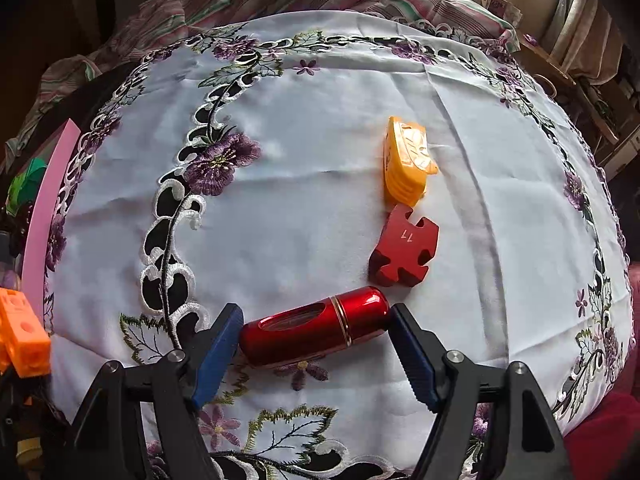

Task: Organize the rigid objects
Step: 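Carry the orange cube stack into the tray with the left gripper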

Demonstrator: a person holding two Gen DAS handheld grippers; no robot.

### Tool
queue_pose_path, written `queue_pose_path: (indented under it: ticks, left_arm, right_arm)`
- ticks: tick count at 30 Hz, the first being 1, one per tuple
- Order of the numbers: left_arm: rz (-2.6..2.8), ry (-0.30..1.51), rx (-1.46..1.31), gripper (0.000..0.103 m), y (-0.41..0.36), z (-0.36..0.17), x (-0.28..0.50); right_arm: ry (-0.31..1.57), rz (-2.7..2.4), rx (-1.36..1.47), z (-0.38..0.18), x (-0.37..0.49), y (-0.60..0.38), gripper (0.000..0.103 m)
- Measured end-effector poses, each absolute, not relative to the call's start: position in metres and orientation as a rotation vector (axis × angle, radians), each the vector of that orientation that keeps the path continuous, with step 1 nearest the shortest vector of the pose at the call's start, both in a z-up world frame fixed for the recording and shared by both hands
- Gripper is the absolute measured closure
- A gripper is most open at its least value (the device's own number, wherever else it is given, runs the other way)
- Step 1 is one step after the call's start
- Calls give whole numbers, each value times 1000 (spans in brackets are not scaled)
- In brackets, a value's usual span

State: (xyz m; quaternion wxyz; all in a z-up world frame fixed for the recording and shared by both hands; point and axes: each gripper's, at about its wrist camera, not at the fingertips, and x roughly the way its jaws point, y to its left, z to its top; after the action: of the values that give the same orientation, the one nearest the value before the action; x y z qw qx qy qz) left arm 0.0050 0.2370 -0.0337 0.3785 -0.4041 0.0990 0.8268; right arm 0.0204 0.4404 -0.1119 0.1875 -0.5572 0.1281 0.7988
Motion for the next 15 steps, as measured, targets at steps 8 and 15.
queue_pose_path:
  ticks: [8,15]
  left_arm:
    - [2167,217,-1022,77,217,-23,1]
    - [2205,173,-1046,77,197,-22,-7]
  right_arm:
    - [367,2232,-1605,-118,22,443,28]
    - [344,2235,-1604,-118,19,442,28]
